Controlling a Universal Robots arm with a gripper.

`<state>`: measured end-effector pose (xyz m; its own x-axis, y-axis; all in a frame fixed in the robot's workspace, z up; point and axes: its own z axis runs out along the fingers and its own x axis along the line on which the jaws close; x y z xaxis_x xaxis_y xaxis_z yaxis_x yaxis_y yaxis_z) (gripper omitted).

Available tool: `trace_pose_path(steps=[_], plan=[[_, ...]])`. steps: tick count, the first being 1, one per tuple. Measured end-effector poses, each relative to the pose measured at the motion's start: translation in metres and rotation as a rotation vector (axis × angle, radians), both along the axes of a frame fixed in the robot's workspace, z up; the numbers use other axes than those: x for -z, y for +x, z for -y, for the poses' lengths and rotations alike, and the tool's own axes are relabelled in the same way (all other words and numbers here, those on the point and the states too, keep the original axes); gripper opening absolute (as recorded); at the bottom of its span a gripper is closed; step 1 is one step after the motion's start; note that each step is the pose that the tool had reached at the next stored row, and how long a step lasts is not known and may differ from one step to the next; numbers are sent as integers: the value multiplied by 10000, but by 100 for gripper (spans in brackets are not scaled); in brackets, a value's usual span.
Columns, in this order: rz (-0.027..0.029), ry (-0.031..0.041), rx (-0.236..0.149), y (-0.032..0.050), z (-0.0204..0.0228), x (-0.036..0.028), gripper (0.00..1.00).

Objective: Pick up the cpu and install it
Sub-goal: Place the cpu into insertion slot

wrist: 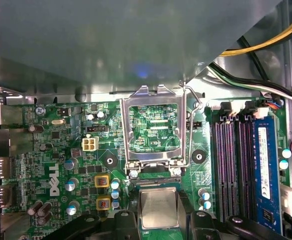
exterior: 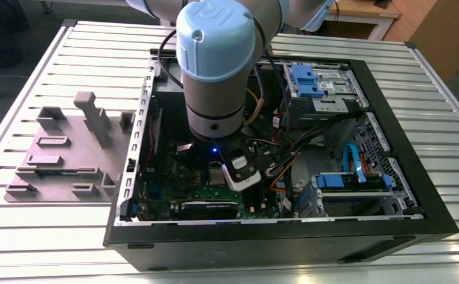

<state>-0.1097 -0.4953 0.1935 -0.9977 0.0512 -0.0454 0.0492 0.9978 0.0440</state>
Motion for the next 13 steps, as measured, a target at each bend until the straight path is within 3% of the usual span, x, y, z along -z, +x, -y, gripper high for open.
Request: trace_pose_path(steps=[13], plan=[[1,1,-119,0,26,2,41]])
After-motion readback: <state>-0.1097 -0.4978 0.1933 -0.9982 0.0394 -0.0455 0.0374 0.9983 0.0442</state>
